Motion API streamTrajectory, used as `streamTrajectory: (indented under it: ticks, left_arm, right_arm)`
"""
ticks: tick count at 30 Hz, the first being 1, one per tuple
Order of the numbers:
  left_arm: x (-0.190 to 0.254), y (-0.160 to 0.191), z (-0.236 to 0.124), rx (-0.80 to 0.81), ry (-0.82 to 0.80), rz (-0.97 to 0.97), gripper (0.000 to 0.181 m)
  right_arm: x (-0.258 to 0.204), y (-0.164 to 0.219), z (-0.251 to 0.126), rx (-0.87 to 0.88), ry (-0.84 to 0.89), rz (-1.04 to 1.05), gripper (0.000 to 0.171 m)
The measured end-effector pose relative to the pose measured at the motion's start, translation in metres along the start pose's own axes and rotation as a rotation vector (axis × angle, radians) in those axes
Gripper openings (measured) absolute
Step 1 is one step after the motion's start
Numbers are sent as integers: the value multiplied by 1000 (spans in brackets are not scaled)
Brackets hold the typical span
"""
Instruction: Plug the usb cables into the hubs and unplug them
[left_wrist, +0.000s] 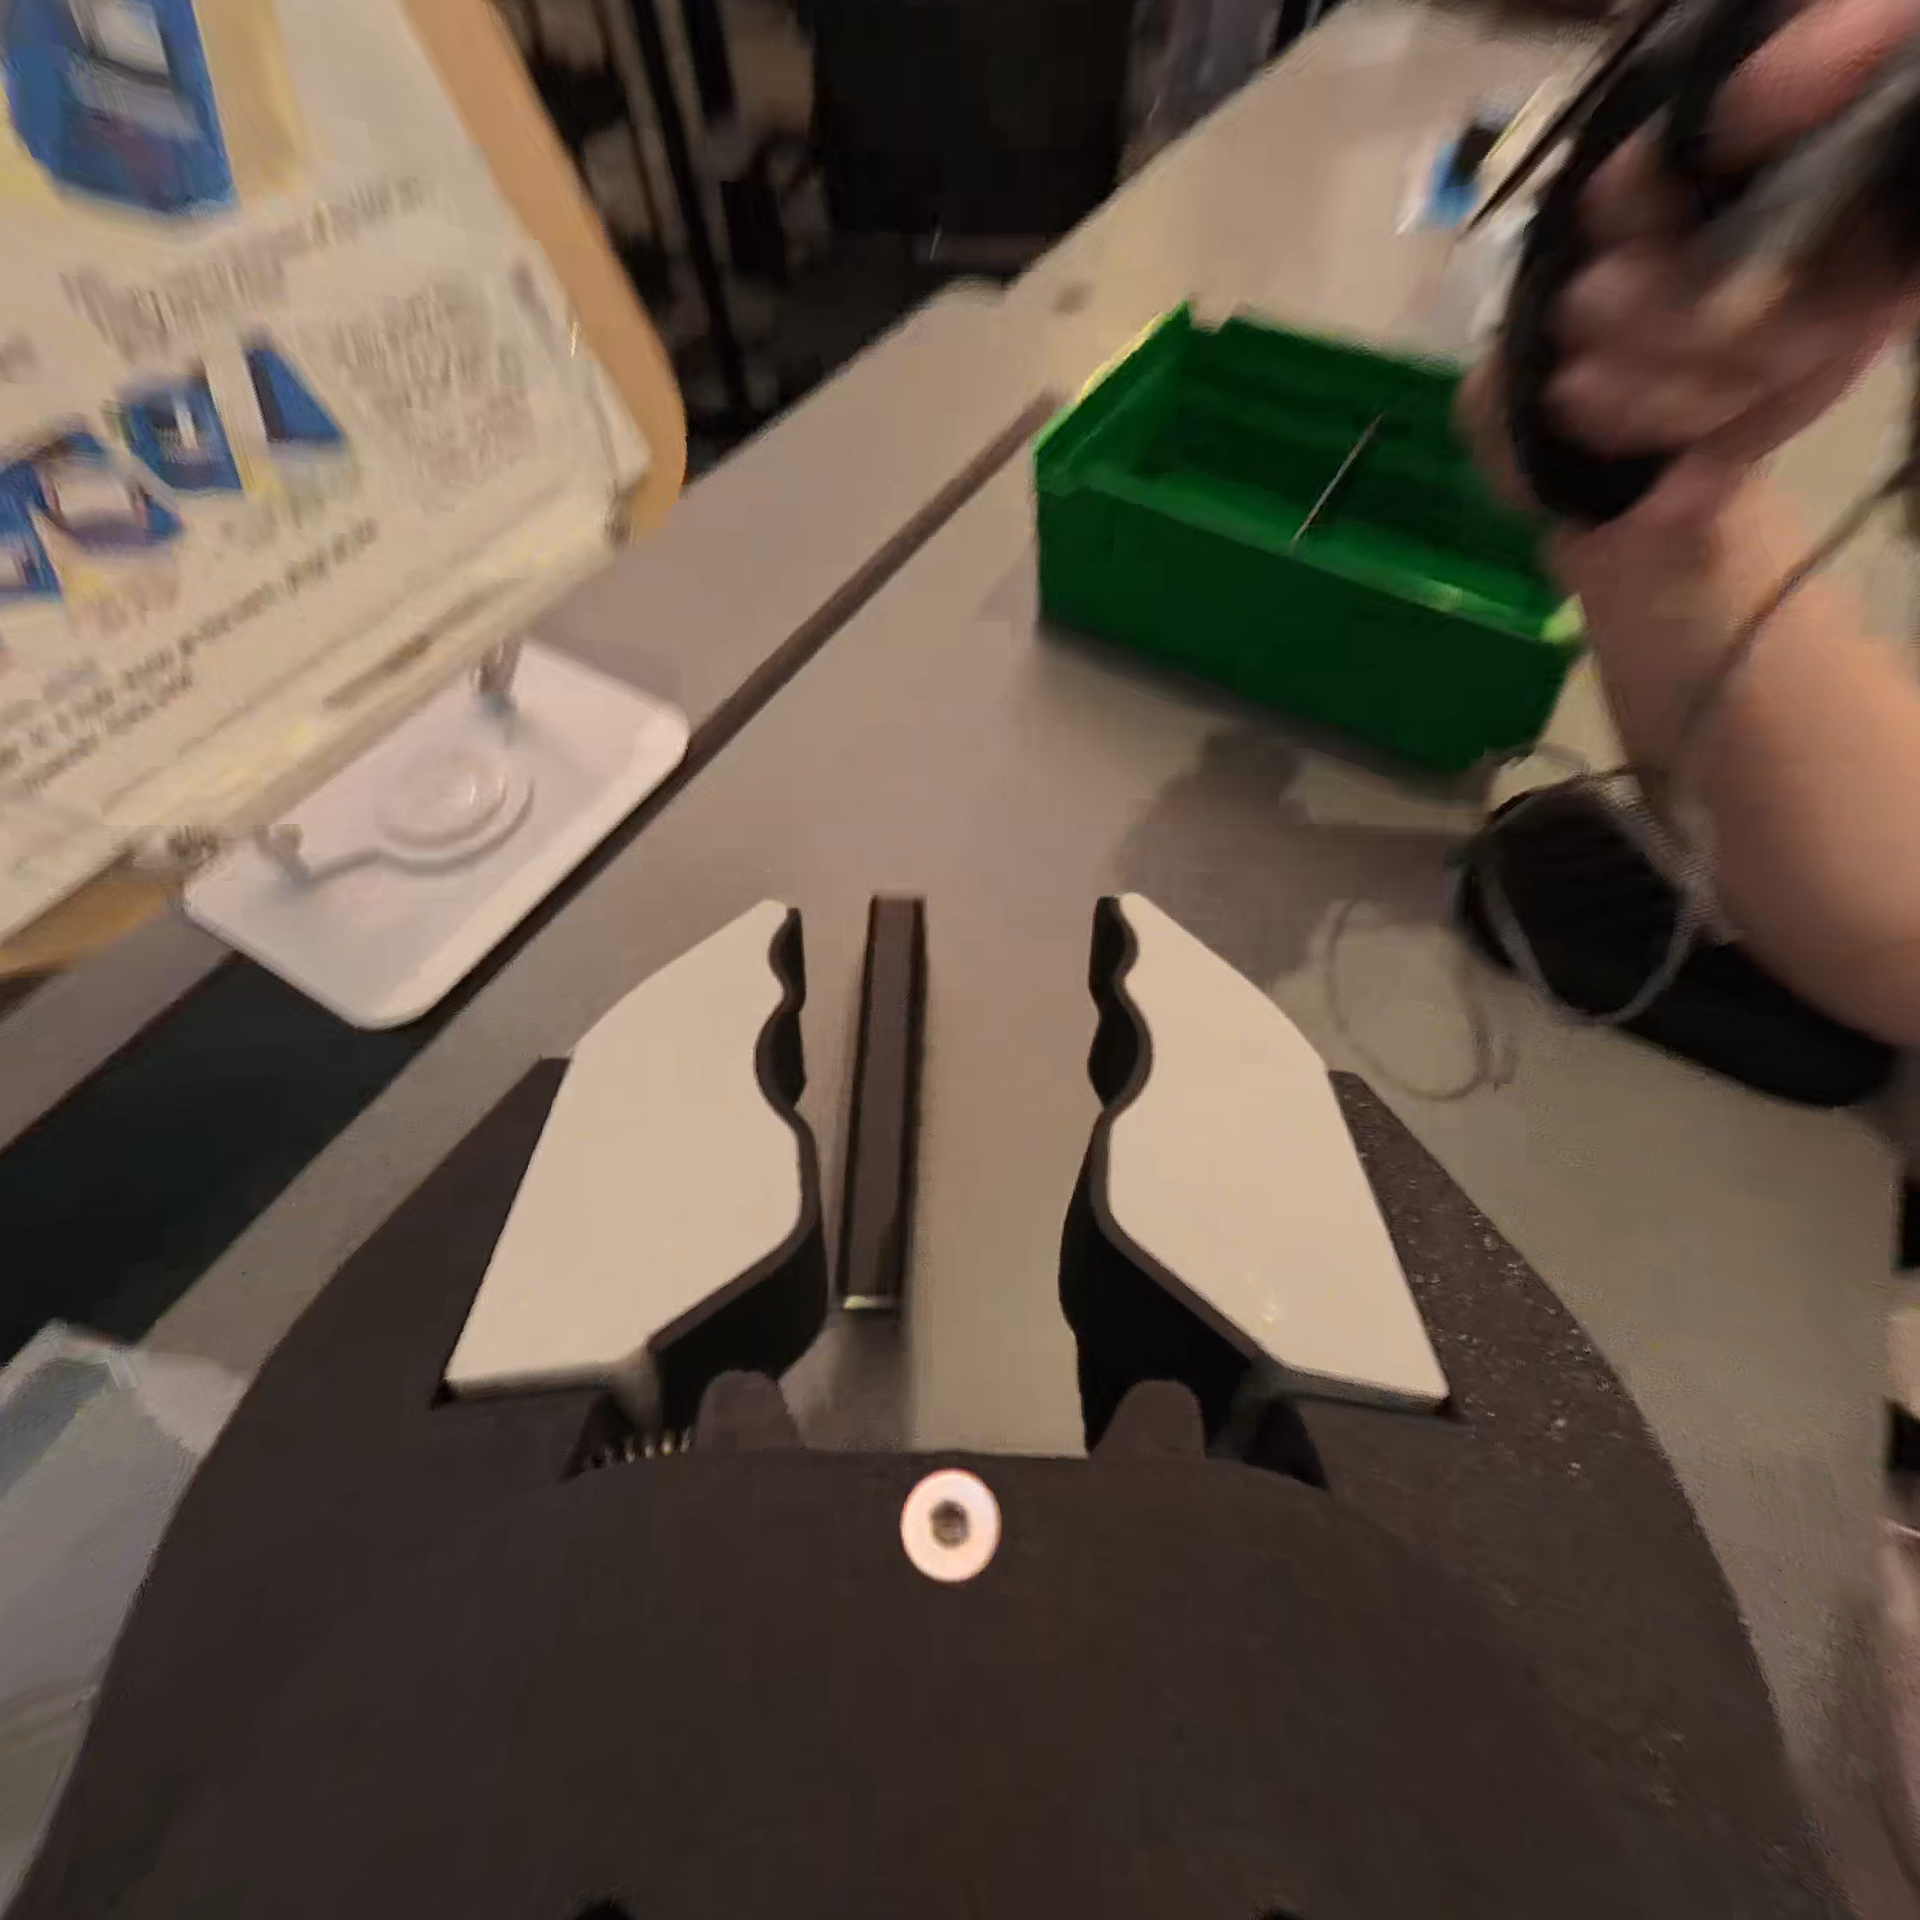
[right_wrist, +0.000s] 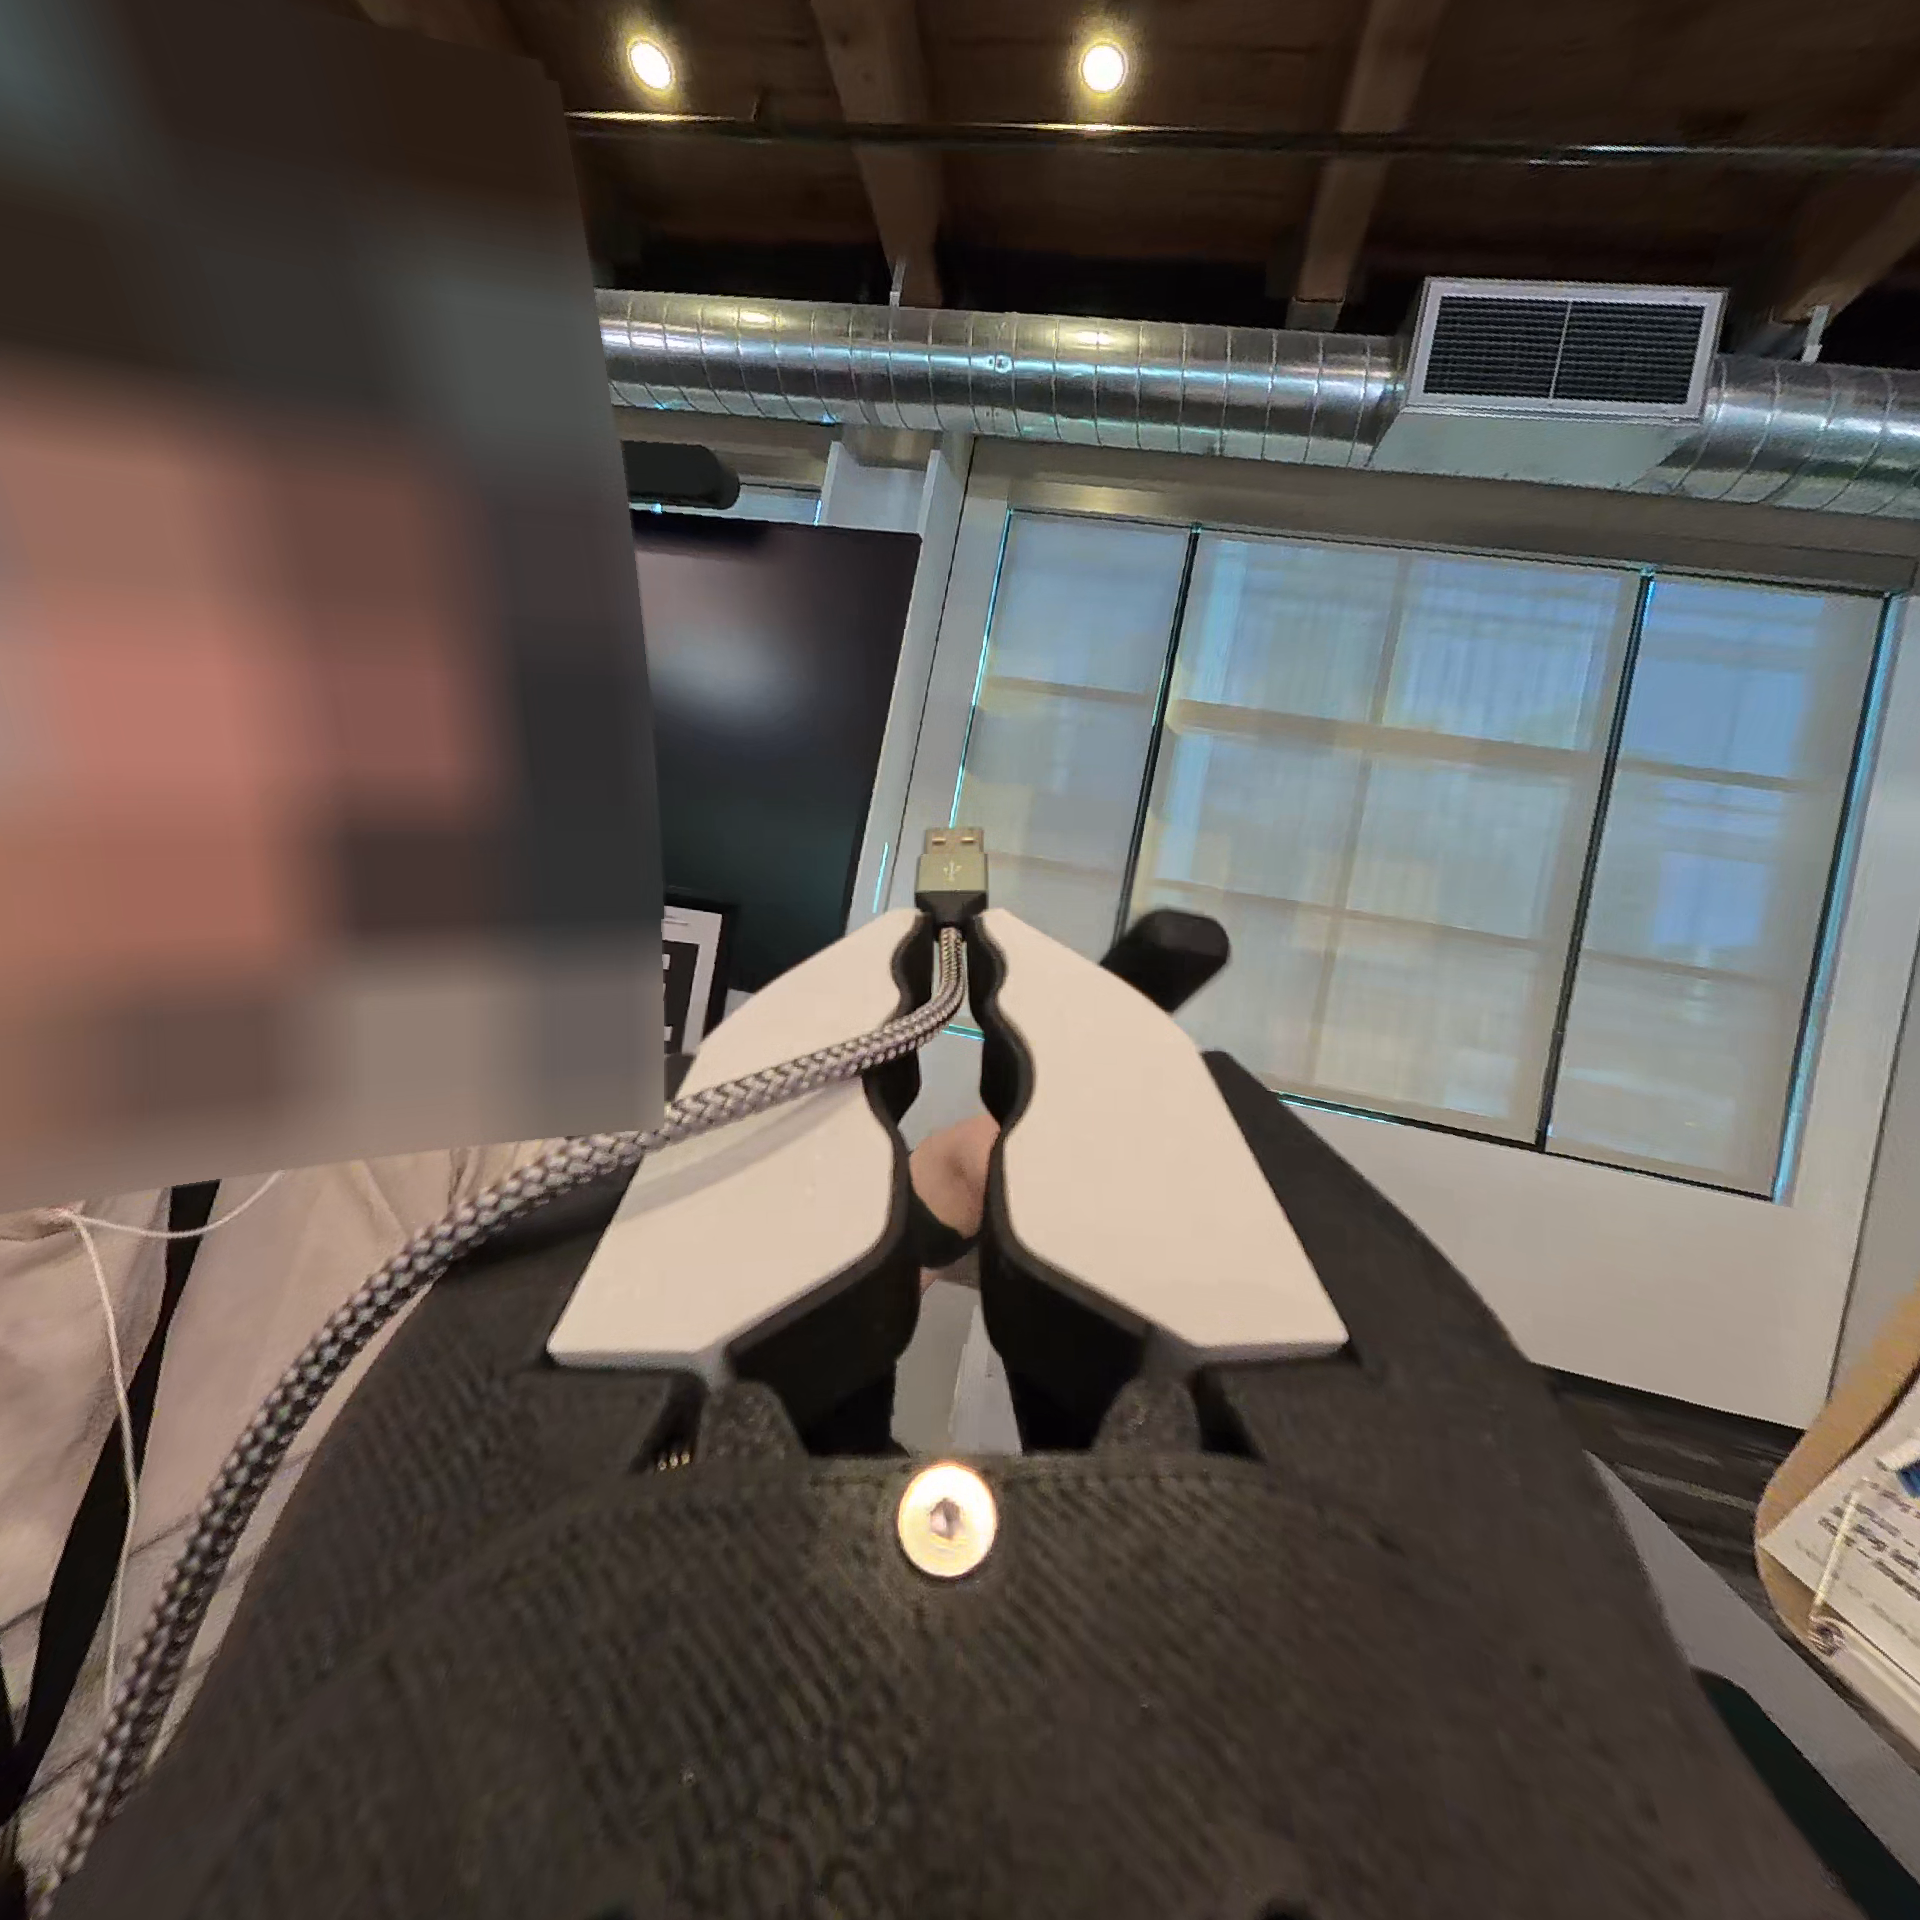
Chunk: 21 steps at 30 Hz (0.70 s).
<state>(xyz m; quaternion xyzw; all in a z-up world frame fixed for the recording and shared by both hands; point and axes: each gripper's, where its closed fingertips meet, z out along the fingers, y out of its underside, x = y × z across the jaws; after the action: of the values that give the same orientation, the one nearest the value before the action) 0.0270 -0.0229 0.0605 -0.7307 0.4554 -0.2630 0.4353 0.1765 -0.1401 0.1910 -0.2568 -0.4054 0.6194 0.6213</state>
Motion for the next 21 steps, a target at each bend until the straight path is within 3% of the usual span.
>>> streamTrajectory:
  ticks: [9,12,17,21]
  left_arm:
    - [-26,126,108,-644,-95,81,52]
    - [-39,150,120,-756,-150,82,50]
    - [-36,178,129,-883,-74,16,60]
    - [-33,177,140,-865,-26,-29,49]
  right_arm:
    - [-4,-16,-12,-43,48,-85,7]
    - [-5,-17,-14,-63,60,-109,6]
    - [1,-13,-13,-91,82,-107,7]
    - [5,-8,-13,-97,89,-92,7]
